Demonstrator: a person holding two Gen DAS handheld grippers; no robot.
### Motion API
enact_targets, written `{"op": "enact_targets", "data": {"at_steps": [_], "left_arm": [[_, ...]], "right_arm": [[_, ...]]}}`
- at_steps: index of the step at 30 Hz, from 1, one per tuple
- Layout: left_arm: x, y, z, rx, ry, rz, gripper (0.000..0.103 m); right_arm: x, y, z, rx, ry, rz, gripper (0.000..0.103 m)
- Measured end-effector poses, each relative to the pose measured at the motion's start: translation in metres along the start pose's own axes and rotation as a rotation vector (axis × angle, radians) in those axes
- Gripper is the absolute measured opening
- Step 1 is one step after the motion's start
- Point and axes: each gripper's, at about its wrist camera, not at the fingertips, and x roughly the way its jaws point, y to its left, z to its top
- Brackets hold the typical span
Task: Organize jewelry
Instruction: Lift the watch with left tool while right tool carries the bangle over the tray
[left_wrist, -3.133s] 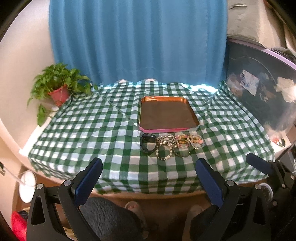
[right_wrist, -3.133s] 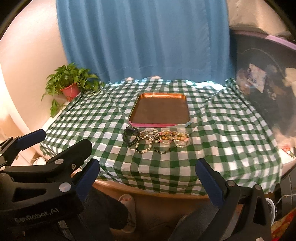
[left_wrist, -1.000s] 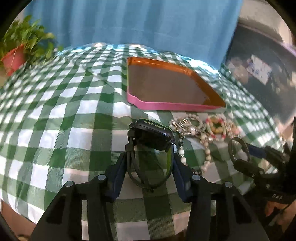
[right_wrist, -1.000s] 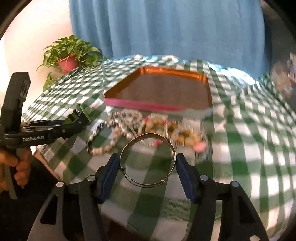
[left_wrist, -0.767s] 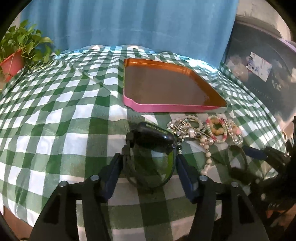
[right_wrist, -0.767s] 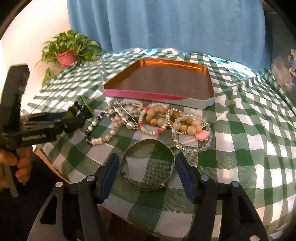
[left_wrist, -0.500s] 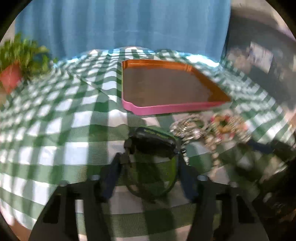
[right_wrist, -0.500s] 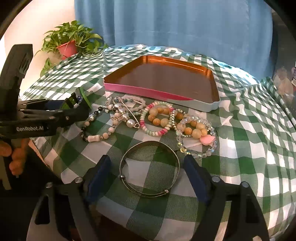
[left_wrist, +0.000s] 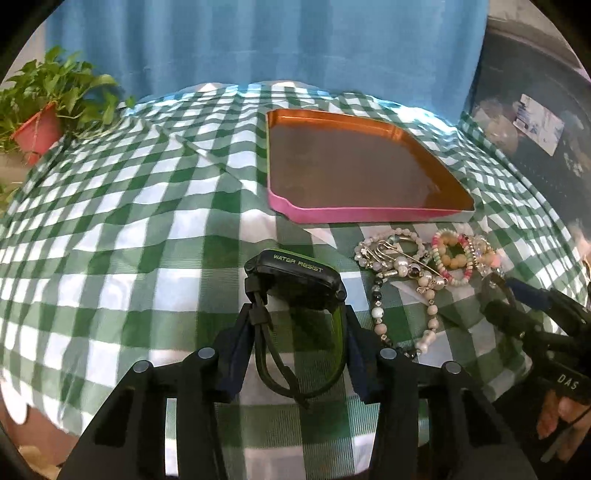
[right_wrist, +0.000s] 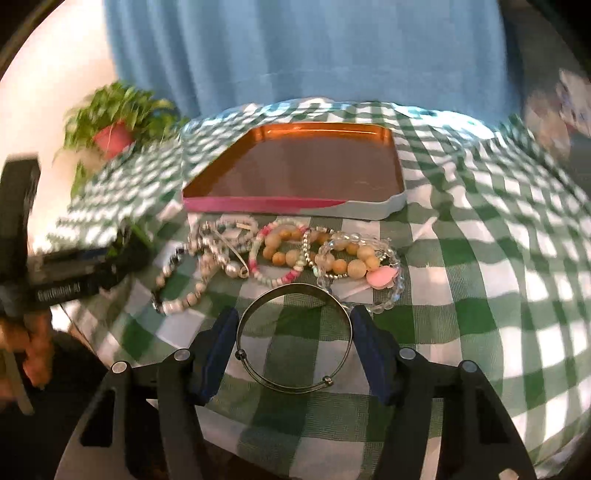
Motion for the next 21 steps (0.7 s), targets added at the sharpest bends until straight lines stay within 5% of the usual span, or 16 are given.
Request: {"op": "enact_targets", "data": {"at_steps": [7, 21], "left_arm": [[-0.054, -0.022, 0.01, 0.026, -0.079, 0.021, 0.046], [-0.19, -0.077, 0.039, 0.04, -0.302, -0.107, 0.046]], "right_arm": [[-0.037, 0.018, 0.013, 0.041, -0.041, 0.012, 0.059], [-0.175, 0.052, 0.053, -0.026, -0.225, -0.06, 0.059]]}}
